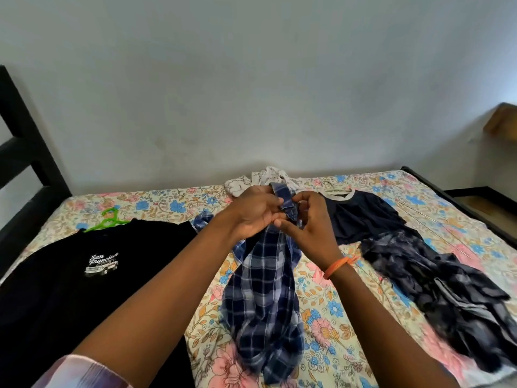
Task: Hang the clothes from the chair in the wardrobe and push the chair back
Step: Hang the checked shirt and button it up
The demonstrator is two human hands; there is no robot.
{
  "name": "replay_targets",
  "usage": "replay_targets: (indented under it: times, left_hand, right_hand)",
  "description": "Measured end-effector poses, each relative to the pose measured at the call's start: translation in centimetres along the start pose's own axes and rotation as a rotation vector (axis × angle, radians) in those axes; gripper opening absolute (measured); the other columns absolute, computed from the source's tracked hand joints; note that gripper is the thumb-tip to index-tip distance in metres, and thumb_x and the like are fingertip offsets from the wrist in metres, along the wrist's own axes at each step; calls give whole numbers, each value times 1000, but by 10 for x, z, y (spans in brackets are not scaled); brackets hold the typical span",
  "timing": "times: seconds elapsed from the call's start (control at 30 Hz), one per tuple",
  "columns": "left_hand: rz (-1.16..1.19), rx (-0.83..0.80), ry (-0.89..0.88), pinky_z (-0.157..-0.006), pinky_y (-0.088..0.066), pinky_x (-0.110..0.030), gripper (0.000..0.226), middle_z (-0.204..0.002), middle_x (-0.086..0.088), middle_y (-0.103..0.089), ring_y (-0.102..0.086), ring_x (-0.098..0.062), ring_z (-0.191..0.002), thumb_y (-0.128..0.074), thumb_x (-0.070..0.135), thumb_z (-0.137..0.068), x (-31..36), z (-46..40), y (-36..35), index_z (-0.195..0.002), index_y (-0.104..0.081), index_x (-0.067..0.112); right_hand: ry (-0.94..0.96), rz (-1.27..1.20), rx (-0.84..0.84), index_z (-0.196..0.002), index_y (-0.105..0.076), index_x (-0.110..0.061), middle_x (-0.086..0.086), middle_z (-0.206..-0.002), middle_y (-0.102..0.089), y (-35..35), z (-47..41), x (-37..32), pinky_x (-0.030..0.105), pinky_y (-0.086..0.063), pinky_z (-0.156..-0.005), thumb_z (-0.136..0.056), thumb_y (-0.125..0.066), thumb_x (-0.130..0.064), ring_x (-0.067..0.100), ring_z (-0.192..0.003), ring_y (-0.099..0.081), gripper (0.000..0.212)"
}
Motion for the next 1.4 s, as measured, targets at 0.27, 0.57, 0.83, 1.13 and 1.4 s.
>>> replay_targets:
  times: [0.27,0.57,0.83,1.13,1.4]
  left_hand:
    - [-539,-93,-122,-93,-51,-42,38,-113,-7,-73,-68,-27,-105,-47,-8,-93,25,12,-20,-118,-66,12]
    - [-868,200,-495,-70,-53,-25,25,-89,4,-71,-67,-11,-79,-82,4,-71,48,16,-12,-89,-70,15]
    - [-1035,515,-468,-57,-30,-25,17,-80,2,-61,-57,-21,-75,-65,-5,-84,-11,-9,25,-82,-65,12]
    - [-681,1115,-345,-69,-38,-30,15,-105,-14,-65,-54,-24,-81,-61,3,-88,3,22,119,-101,-67,5]
    - [-638,1140,-278,-60,-34,-33,8,-82,-12,-61,-53,-28,-72,-57,4,-87,24,48,119,-89,-64,4]
  right_hand:
    - [-38,-99,-249,-137,-48,-19,-4,-113,-60,9,-33,-18,23,-53,-81,-75,-61,-10,9,-96,-62,64]
    - [134,167,-322,-95,-77,-11,-2,-84,-74,44,-53,-36,24,-48,-64,-79,-63,3,2,-71,-64,25]
    - [16,-388,-232,-97,-74,1,11,-95,-75,81,-62,-59,27,-54,-80,-89,-45,10,22,-88,-69,31]
    - [76,370,-83,-106,-75,-9,10,-87,-66,98,-73,-3,29,-44,-72,-101,-49,-29,19,-84,-61,32]
    - [-149,699,276,-99,-64,-9,12,-87,-59,118,-71,4,33,-33,-62,-106,-32,-43,33,-78,-55,48]
Point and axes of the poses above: each hand's wrist, its own z-axis away from the middle knuckle, its own y-axis out of the back of the hand, x = y × z, the point moved 7 cm from there along -z, towards the middle knuckle
